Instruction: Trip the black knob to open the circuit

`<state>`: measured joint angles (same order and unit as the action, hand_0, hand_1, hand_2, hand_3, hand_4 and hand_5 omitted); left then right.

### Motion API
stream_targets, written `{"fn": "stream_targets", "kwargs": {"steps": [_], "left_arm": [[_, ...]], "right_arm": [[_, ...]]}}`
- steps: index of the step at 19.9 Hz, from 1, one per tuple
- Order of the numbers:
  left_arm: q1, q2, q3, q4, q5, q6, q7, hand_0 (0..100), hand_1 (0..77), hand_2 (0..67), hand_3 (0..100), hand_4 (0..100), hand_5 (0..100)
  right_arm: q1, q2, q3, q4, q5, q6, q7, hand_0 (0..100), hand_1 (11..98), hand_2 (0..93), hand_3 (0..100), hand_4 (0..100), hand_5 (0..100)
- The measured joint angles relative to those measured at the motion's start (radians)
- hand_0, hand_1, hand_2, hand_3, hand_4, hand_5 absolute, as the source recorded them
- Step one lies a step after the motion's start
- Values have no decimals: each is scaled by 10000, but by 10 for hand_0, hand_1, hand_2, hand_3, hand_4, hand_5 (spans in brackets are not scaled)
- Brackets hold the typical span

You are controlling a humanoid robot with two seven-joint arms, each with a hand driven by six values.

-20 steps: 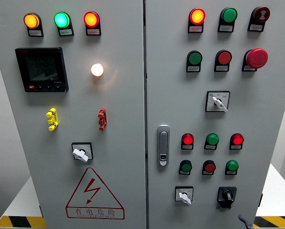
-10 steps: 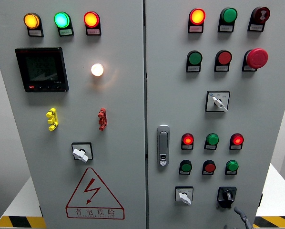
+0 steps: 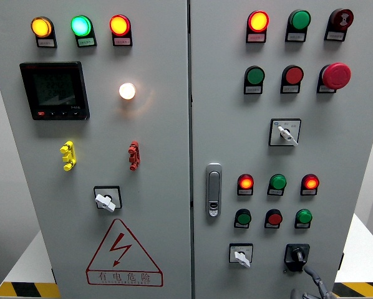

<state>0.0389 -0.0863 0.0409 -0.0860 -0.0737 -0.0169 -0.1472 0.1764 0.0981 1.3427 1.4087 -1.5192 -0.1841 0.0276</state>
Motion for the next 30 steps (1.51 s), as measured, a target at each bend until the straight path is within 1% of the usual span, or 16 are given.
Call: {"fn": "stream_targets", "kwargs": {"steps": [3, 7, 14, 16, 22, 23, 24, 25, 28, 30], "left_arm": [[-4, 1, 3, -10, 0, 0, 0, 0, 36, 127, 213, 67, 17], [-3, 0, 1, -6, 0, 0, 0, 0, 37, 127, 213, 67, 17], [-1, -12, 5, -5, 0, 0, 0, 0, 37, 127, 213, 67, 17], [0, -2, 6, -5, 0, 0, 0, 0, 38, 127, 213, 67, 17], [-6, 2, 0, -2, 0, 0, 0, 0, 39, 127, 212, 67, 17], [-6, -3, 0, 0, 0, 0, 0, 0, 39, 127, 212, 67, 17], [-6, -6, -2, 0, 0, 0, 0, 0, 39, 127, 213, 67, 17], [-6, -6, -2, 1, 0, 0, 0, 0, 39, 127, 213, 67, 17], [-3, -3, 3, 2, 0, 0, 0, 0, 39, 127, 213, 67, 17], [-4, -5, 3, 2, 0, 0, 0, 0, 38, 127, 213, 67, 17]], "right_arm": [[37, 2, -32, -13, 4, 0, 0, 767, 565, 66, 905, 956, 1000], [118, 55, -66, -85, 5, 7, 0, 773, 563, 68, 905, 956, 1000], [161, 80, -98, -157, 6, 15, 0, 786, 554, 66, 911, 958, 1000], [143, 119, -138, -146, 6, 15, 0, 790, 550, 65, 913, 959, 1000], [138, 159, -215, -100, -6, 15, 0, 795, 543, 63, 917, 960, 1000], [136, 193, -243, -87, -6, 15, 0, 796, 543, 64, 918, 960, 1000], [128, 250, -290, -68, -6, 15, -5, 796, 543, 66, 918, 960, 1000], [123, 294, -329, -46, -5, 16, -16, 797, 543, 66, 918, 960, 1000], [98, 375, -390, -13, 2, 26, -94, 800, 541, 69, 920, 964, 1000], [95, 441, -403, 0, 5, 42, -119, 803, 537, 69, 920, 965, 1000]]}}
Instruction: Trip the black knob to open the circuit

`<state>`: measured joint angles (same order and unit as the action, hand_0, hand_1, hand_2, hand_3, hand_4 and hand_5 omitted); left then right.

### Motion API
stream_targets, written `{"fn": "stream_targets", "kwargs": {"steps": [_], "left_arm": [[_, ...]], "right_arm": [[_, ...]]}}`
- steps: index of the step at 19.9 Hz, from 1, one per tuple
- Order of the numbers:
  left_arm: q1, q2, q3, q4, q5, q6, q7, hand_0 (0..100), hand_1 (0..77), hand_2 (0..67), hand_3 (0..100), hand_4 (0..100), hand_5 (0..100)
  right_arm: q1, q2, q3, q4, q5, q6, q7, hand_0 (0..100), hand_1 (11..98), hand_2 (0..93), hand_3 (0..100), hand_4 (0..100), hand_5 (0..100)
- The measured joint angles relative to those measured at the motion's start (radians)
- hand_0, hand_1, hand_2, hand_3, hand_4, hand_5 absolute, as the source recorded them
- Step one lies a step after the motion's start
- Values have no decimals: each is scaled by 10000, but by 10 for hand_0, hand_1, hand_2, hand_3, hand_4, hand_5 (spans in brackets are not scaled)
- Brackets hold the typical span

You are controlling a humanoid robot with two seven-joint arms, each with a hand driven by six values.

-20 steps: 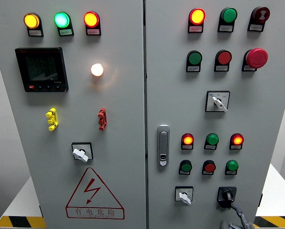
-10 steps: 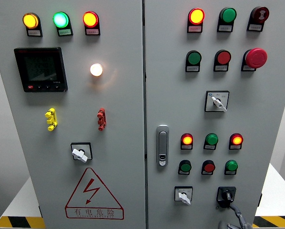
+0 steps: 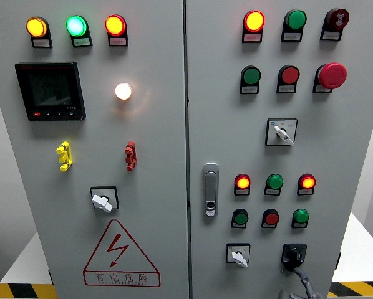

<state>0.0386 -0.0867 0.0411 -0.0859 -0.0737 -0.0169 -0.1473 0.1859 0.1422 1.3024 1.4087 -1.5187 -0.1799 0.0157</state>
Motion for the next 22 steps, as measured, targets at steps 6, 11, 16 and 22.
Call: {"fn": "stream_targets", "kwargs": {"steps": [6, 11, 16, 22], "left_arm": [[1, -6, 1, -6, 0, 0, 0, 0, 39, 127, 213, 67, 17], [-2, -1, 2, -7, 0, 0, 0, 0, 38, 127, 213, 67, 17], [-2, -5, -2, -10, 0, 0, 0, 0, 39, 127, 213, 67, 17], [1, -7, -2, -4, 0, 0, 0, 0, 38, 127, 213, 67, 17]], "right_arm": [[36, 34, 2, 41, 1, 2, -5, 808, 531, 68, 921, 966, 1000], [66, 34, 84, 113, 1, -3, -18, 809, 529, 68, 921, 966, 1000], [31, 34, 33, 148, 1, -17, -42, 811, 523, 71, 922, 967, 1000], [42, 35, 15, 155, 10, -16, -81, 814, 516, 71, 923, 969, 1000]]}}
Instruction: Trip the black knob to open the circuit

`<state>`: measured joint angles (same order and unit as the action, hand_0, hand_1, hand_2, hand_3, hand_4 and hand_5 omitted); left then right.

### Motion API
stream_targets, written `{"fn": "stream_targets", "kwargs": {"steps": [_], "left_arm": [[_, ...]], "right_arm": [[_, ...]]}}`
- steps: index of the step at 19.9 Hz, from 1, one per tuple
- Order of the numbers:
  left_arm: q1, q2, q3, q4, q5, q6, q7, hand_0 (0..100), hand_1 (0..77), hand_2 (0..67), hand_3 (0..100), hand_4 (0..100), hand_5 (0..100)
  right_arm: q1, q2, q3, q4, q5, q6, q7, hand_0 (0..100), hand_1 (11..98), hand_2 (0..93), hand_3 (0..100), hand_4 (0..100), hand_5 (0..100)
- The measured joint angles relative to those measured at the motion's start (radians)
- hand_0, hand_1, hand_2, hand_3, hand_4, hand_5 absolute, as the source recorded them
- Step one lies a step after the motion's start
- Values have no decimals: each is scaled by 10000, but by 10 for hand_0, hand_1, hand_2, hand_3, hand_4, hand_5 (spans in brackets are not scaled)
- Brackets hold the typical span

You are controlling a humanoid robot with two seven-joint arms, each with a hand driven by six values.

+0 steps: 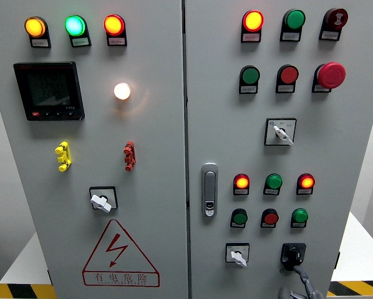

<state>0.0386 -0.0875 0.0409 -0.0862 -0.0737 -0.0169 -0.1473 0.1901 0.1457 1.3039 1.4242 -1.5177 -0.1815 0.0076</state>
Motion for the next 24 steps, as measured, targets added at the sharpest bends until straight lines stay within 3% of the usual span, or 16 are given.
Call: {"fn": "stream_targets", "kwargs": {"steps": [24], "left_arm": [[0, 0, 0, -6, 0, 0, 0, 0, 38, 127, 213, 67, 17]], "right_arm": [[185, -24, -15, -99, 655, 29, -58, 812, 508, 69, 926, 973, 1000]]}}
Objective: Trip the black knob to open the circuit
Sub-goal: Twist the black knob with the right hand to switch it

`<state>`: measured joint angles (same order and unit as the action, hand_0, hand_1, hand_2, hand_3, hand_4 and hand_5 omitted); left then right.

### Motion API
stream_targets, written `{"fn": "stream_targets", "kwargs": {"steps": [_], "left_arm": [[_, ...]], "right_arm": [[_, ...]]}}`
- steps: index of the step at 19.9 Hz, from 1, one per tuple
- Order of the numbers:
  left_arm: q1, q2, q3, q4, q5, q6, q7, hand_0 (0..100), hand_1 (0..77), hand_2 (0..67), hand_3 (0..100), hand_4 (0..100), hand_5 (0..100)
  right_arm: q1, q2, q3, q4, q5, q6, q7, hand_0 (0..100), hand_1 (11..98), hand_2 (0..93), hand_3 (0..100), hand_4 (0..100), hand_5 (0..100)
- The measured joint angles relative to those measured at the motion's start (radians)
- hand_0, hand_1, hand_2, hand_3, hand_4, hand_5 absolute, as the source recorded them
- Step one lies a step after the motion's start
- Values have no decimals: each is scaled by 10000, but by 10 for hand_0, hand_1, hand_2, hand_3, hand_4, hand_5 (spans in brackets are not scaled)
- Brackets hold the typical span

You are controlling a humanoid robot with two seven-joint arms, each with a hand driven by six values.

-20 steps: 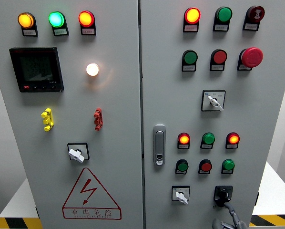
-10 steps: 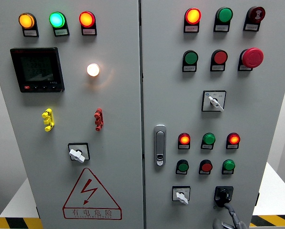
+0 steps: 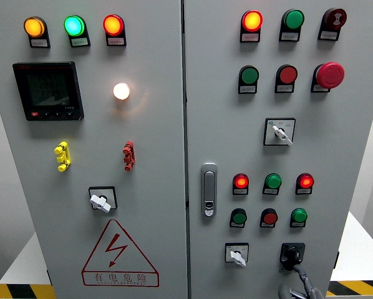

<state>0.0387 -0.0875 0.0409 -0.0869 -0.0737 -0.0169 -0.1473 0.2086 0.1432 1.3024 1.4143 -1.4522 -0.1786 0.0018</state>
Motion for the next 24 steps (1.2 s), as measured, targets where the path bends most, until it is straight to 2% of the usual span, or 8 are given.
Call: {"fn": "stream_targets", "kwargs": {"steps": [6, 24], "left_arm": [[-3, 0, 3, 8, 0, 0, 0, 0, 38, 127, 213, 67, 17], [-3, 0, 4, 8, 0, 0, 0, 0, 38, 127, 213, 67, 17]], "right_arm": [[25, 1, -57, 50, 151, -6, -176, 816, 498, 69, 927, 976, 1000], [-58, 28, -69, 40, 162, -39, -165, 811, 482, 69, 927, 980, 1000]]}}
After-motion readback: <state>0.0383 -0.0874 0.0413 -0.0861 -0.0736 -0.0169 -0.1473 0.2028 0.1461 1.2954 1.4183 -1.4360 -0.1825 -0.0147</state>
